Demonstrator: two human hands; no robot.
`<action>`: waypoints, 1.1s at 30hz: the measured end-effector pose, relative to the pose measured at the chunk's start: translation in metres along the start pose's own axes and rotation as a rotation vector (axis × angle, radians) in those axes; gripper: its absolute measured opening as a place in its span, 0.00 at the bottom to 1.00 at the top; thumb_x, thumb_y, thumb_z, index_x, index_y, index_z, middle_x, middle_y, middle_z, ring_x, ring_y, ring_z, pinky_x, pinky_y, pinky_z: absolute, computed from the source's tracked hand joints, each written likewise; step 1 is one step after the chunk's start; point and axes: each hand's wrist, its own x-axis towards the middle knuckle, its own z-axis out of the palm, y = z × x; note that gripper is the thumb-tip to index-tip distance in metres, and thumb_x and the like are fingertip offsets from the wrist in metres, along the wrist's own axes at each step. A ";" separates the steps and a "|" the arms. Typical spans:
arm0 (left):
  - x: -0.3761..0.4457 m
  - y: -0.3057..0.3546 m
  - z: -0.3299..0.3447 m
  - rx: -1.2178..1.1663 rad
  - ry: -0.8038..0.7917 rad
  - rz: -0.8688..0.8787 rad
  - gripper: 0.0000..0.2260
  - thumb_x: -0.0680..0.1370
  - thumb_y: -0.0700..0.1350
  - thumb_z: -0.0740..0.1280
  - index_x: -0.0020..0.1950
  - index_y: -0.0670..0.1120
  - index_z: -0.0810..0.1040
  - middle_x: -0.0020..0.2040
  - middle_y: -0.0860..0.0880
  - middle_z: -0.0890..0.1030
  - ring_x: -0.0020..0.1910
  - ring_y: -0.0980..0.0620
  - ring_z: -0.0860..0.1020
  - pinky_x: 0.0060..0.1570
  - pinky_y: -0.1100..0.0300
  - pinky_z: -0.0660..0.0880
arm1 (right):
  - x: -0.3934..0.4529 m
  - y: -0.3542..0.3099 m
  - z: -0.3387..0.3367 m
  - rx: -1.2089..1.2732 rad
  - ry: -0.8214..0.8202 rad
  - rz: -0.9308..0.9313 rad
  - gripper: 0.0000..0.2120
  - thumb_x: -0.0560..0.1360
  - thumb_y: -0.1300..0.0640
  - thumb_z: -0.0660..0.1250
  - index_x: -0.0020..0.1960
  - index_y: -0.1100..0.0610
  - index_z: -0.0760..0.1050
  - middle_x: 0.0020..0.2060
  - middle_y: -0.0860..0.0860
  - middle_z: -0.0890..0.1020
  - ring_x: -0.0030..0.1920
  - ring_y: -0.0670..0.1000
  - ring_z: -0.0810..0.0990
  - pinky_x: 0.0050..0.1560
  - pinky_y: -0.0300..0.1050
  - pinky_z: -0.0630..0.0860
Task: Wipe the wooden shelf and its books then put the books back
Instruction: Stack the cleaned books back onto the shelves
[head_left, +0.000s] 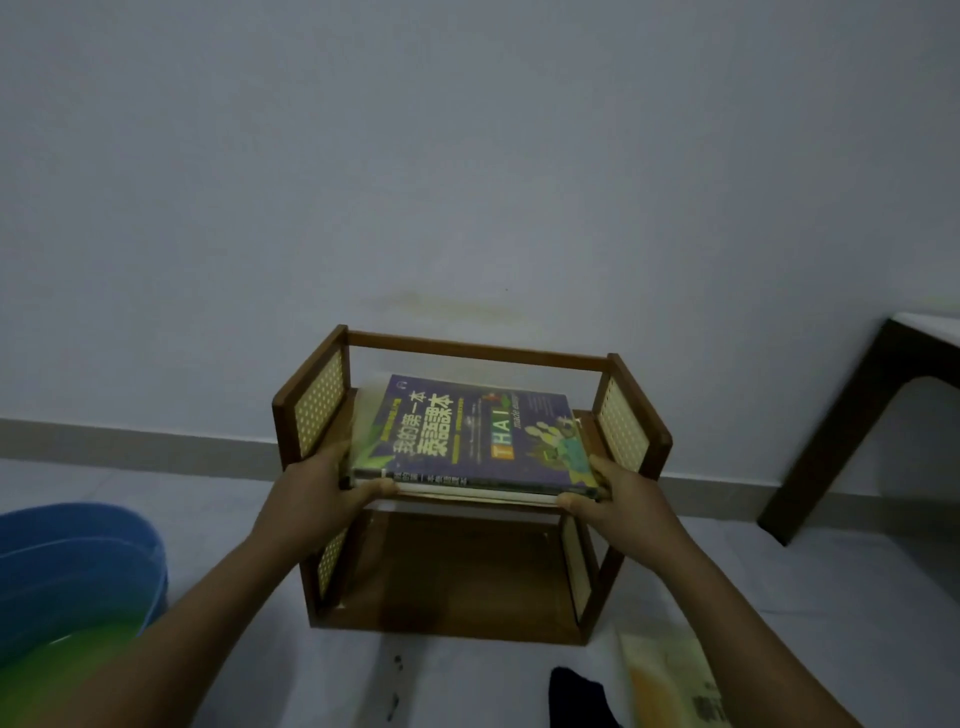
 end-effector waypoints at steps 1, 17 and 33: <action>0.001 -0.002 0.001 0.017 0.015 0.004 0.22 0.73 0.56 0.70 0.61 0.46 0.75 0.47 0.51 0.81 0.38 0.59 0.77 0.34 0.64 0.73 | -0.002 -0.001 0.000 0.025 0.015 -0.008 0.23 0.74 0.50 0.70 0.67 0.54 0.71 0.56 0.45 0.79 0.52 0.44 0.76 0.45 0.35 0.71; -0.100 0.053 0.098 -0.152 -0.067 -0.113 0.35 0.76 0.51 0.67 0.77 0.42 0.53 0.78 0.44 0.57 0.76 0.47 0.56 0.72 0.51 0.59 | -0.116 0.106 0.008 -0.084 0.129 0.200 0.29 0.78 0.47 0.60 0.76 0.55 0.57 0.71 0.49 0.67 0.68 0.49 0.69 0.66 0.40 0.65; -0.162 0.195 0.368 -0.454 -0.723 -0.748 0.46 0.77 0.50 0.68 0.75 0.41 0.32 0.77 0.37 0.40 0.76 0.37 0.49 0.73 0.46 0.58 | -0.177 0.293 0.009 0.095 -0.074 0.819 0.23 0.78 0.49 0.64 0.67 0.62 0.65 0.61 0.58 0.76 0.56 0.55 0.77 0.52 0.46 0.76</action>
